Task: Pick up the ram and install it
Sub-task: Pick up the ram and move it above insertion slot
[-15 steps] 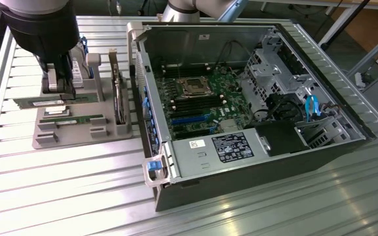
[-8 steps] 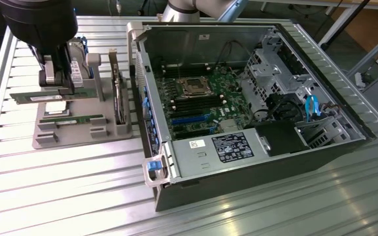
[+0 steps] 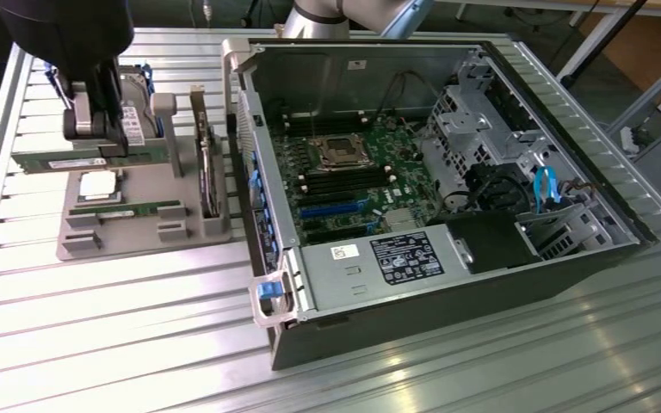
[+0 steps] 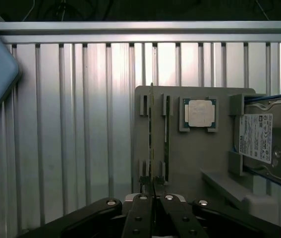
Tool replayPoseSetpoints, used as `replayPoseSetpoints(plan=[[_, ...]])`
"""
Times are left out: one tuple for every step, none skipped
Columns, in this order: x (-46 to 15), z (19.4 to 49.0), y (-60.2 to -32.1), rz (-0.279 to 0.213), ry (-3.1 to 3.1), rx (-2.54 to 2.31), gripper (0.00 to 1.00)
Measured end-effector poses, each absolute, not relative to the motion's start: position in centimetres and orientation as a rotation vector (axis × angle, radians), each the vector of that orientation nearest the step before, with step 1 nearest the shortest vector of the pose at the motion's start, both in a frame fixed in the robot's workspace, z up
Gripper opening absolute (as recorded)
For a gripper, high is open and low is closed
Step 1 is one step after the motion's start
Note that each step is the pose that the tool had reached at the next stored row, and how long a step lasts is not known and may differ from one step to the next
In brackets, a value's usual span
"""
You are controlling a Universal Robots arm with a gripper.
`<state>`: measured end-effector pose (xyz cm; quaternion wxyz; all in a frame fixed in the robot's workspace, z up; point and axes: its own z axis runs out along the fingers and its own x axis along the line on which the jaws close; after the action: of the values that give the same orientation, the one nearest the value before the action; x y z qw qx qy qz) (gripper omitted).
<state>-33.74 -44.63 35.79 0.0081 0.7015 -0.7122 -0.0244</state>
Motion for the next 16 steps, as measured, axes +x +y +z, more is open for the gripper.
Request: replayPoseSetpoints(plan=[[-33.7, 36.2, -44.6, -0.077, -2.226, 2.193, 0.11], [-33.6, 36.8, -44.6, -0.077, -2.226, 2.193, 0.11], [-33.6, 37.1, -44.6, -0.077, -2.226, 2.193, 0.11], [-33.5, 37.4, -44.6, -0.077, -2.226, 2.193, 0.11], [-33.5, 37.7, -44.6, -0.077, -2.226, 2.193, 0.11], [-33.4, 38.2, -44.6, -0.077, -2.226, 2.193, 0.11], [-33.3, 38.6, -44.6, -0.077, -2.226, 2.193, 0.11], [-33.3, 39.0, -44.6, -0.077, -2.226, 2.193, 0.11], [-33.2, 39.3, -44.6, -0.077, -2.226, 2.193, 0.11], [-33.2, 39.5, -44.6, -0.077, -2.226, 2.193, 0.11], [-33.2, 39.7, -44.6, -0.077, -2.226, 2.193, 0.11], [-33.1, 39.9, -44.6, -0.077, -2.226, 2.193, 0.11], [-33.1, 40.0, -44.6, -0.077, -2.226, 2.193, 0.11], [-33.1, 40.2, -44.6, -0.077, -2.226, 2.193, 0.11], [-33.0, 40.3, -44.6, -0.077, -2.226, 2.193, 0.11], [-33.0, 40.3, -44.6, -0.077, -2.227, 2.193, 0.11]])
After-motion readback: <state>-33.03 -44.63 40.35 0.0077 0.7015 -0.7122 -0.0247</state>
